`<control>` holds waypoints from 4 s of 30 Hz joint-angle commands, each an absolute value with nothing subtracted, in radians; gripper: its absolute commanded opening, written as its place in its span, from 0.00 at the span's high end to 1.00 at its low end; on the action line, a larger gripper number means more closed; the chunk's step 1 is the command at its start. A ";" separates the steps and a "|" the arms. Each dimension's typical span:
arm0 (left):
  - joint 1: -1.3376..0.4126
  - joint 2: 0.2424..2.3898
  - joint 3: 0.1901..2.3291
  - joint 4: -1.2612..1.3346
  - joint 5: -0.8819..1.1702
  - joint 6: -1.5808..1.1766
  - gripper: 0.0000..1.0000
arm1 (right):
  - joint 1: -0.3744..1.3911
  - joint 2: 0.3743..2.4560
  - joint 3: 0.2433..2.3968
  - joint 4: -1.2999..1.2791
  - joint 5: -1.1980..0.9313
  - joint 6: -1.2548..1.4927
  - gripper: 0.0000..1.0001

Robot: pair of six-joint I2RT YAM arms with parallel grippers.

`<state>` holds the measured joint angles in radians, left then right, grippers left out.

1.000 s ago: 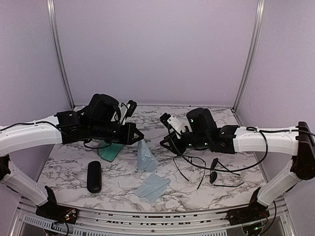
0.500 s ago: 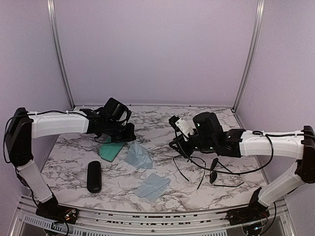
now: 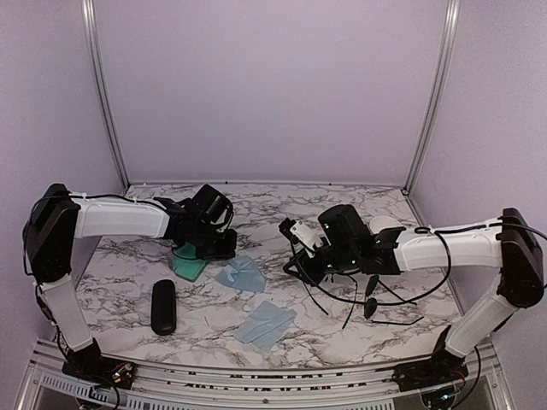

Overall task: Organize the sunglasses
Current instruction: Place the glasses cleaning cloth at the center of the board, then move the glasses cleaning cloth to the center of the board.

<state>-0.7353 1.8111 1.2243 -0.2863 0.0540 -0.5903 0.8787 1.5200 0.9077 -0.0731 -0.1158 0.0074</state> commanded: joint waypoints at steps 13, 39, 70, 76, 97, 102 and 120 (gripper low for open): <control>-0.692 1.774 1.164 -0.375 -0.156 -0.595 0.63 | 0.946 1.885 1.163 -0.134 -0.160 -0.098 0.70; -0.709 1.295 0.928 -0.501 -0.237 -0.641 0.50 | 1.142 2.209 1.567 -0.162 0.103 0.222 0.87; -0.708 1.191 0.840 -0.512 -0.245 -0.679 0.54 | 1.093 2.369 1.569 -0.176 0.049 0.185 0.90; -0.708 1.170 0.825 -0.512 -0.250 -0.683 0.54 | 1.090 2.362 1.554 -0.188 0.028 0.179 1.00; -0.876 1.371 0.890 -0.409 -0.119 -0.571 0.59 | 1.107 1.842 1.055 -0.159 -0.229 -0.061 1.00; -0.876 1.402 0.894 -0.403 -0.215 -0.634 0.58 | 1.117 1.843 1.084 -0.108 -0.193 -0.009 0.92; -0.755 1.202 0.787 -0.481 -0.222 -0.654 0.53 | 1.116 2.198 1.507 -0.216 0.004 0.082 0.70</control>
<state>-0.7589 1.2312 0.8280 -0.4389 -0.2188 -0.6395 1.1191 2.1483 1.4532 -0.1471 -0.0532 0.0860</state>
